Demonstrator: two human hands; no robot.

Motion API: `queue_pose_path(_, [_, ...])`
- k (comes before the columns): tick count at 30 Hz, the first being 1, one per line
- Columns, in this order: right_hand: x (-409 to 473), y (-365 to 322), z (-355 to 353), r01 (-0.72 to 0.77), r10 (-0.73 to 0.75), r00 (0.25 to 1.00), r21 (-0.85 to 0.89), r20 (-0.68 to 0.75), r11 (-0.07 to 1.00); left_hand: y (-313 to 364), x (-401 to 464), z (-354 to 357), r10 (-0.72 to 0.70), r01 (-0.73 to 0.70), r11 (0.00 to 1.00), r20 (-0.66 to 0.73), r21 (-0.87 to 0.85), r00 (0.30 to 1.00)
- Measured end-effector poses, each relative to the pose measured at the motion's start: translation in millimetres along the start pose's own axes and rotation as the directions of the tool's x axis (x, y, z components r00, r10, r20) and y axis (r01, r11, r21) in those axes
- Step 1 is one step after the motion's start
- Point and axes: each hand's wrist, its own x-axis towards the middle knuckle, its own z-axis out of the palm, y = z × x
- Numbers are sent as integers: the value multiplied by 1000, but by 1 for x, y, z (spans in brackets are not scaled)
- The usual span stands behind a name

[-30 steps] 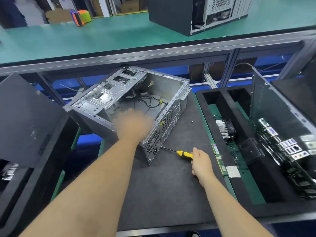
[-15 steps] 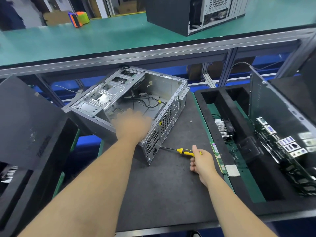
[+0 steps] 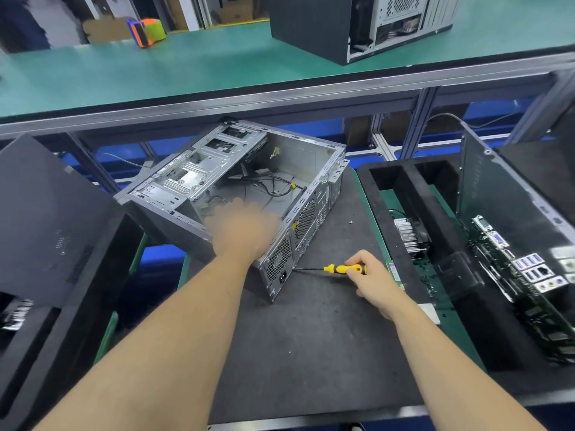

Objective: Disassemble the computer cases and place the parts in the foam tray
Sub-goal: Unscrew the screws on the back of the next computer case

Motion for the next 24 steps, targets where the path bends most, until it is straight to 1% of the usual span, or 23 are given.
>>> queue_pose_path(1, [0,-1,2,-40,41,999,42,-5,998,0,0,0,1,0,1000,1,-2,1000])
queue_pose_path(3, [-3,0,7,-176,175,984,114,16,978,0,1,0,-3,3,1000,3,-7,1000])
queue_pose_path(5, [-8,3,7,-318,311,947,96,83,943,0,0,0,-5,5,1000,7,-12,1000])
queue_pose_path(6, [-11,6,7,-360,351,929,61,120,931,0,0,0,-5,5,1000,8,-12,1000])
queue_pose_path(8, [-15,11,6,-390,380,904,17,196,920,1,0,-1,-7,7,1000,7,-8,1000])
queue_pose_path(10, [-16,12,7,-377,362,905,24,221,926,1,-1,-1,-6,6,1000,2,-2,1000])
queue_pose_path(12, [-15,13,8,-327,318,926,11,202,945,1,-1,-1,-7,7,1000,1,-2,1000])
queue_pose_path(14, [-14,15,9,-263,266,949,-39,172,964,1,-1,-2,-10,10,1000,4,1,1000])
queue_pose_path(17, [-15,19,10,-138,166,978,-209,126,968,2,-2,-1,-9,9,1000,9,11,1000])
queue_pose_path(20, [-17,20,11,-39,78,993,-389,83,920,3,-2,-2,-13,13,1000,16,13,1000])
queue_pose_path(22, [-19,22,13,-2,32,998,-443,59,897,3,-2,-2,-13,12,1000,18,18,1000])
queue_pose_path(24, [-24,24,16,32,-16,999,-453,38,891,3,-1,-3,-13,13,1000,17,15,1000])
